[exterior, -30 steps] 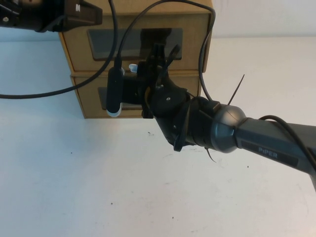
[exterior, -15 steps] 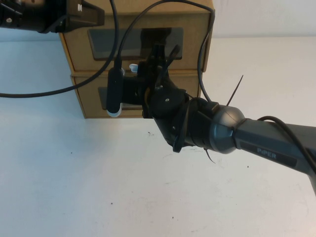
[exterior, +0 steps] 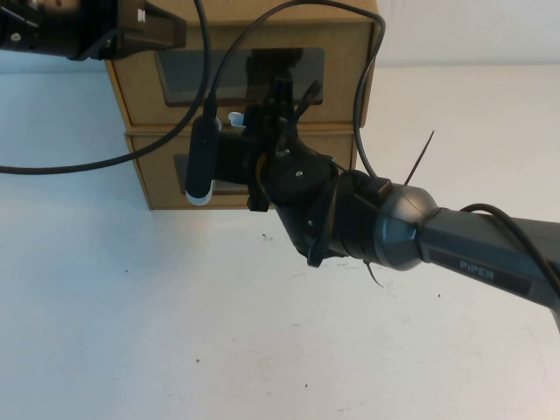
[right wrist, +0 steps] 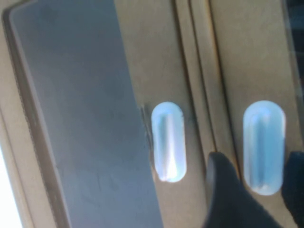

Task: Open the shoe box
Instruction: 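Pull the top drawer of the cardboard box fully open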

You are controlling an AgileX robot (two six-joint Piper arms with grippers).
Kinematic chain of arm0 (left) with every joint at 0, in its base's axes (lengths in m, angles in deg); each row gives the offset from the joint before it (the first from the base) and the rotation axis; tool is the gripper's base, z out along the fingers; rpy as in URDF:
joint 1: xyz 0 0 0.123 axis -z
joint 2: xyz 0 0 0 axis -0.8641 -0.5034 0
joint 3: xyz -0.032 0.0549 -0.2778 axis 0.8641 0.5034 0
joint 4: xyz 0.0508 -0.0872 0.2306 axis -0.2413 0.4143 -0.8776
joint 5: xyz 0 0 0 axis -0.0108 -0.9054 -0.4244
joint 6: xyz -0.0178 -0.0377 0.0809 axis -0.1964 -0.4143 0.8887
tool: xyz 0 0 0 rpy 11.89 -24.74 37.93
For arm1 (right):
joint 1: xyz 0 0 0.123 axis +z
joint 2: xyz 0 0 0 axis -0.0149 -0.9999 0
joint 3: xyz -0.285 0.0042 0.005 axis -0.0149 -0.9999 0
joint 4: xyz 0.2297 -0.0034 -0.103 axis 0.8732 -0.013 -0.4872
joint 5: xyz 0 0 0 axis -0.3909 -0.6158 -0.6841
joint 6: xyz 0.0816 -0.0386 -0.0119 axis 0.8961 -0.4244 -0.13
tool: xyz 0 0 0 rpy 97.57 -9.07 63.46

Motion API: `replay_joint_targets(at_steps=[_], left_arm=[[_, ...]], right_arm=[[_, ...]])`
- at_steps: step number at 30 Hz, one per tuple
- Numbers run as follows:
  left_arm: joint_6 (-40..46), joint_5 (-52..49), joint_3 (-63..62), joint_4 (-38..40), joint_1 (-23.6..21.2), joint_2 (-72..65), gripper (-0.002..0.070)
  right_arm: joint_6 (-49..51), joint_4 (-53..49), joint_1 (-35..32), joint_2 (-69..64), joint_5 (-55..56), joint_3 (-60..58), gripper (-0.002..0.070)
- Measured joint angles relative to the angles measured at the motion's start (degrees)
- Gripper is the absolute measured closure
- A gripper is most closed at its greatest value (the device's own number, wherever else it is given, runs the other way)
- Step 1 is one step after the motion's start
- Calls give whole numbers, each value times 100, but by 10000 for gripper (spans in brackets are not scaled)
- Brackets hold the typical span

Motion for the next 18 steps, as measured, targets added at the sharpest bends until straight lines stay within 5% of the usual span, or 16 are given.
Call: replay_joint_targets(at_steps=[18], left_arm=[[14,-27,0,0,0,0,678]], right_arm=[[3,-1,0,9,191,0,427]])
